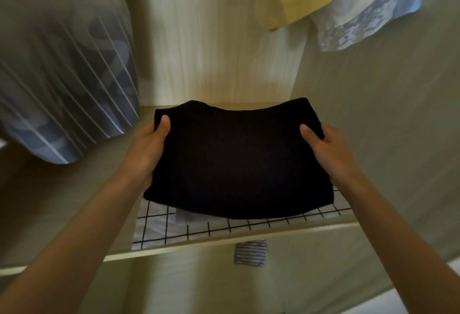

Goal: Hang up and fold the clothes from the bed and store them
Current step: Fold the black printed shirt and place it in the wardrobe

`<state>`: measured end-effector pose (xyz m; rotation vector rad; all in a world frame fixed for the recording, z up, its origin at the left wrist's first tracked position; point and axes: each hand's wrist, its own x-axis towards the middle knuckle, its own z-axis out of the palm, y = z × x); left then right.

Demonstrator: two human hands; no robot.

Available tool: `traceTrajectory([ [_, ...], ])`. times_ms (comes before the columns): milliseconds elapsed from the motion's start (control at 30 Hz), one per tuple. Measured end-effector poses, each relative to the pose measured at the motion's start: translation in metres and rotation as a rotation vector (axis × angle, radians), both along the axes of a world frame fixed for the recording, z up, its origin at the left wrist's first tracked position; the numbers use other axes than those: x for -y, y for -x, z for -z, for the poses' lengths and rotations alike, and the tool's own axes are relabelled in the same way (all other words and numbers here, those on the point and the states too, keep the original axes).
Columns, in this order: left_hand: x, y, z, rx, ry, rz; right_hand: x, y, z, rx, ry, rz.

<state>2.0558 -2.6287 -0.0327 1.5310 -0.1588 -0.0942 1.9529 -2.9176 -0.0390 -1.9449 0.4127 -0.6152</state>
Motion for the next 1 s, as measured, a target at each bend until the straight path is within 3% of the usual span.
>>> traceTrajectory([
  [600,0.005,0.006,0.002,-0.093,0.075,-0.051,0.032,-0.031,-0.013,-0.059,-0.235,-0.140],
  [833,0.004,0.002,0.039,-0.212,-0.026,-0.023,0.036,-0.024,0.024,-0.208,-0.230,-0.135],
  [1000,0.001,-0.002,0.071,-0.423,-0.143,-0.026,0.039,-0.018,0.059,-0.367,-0.231,-0.141],
])
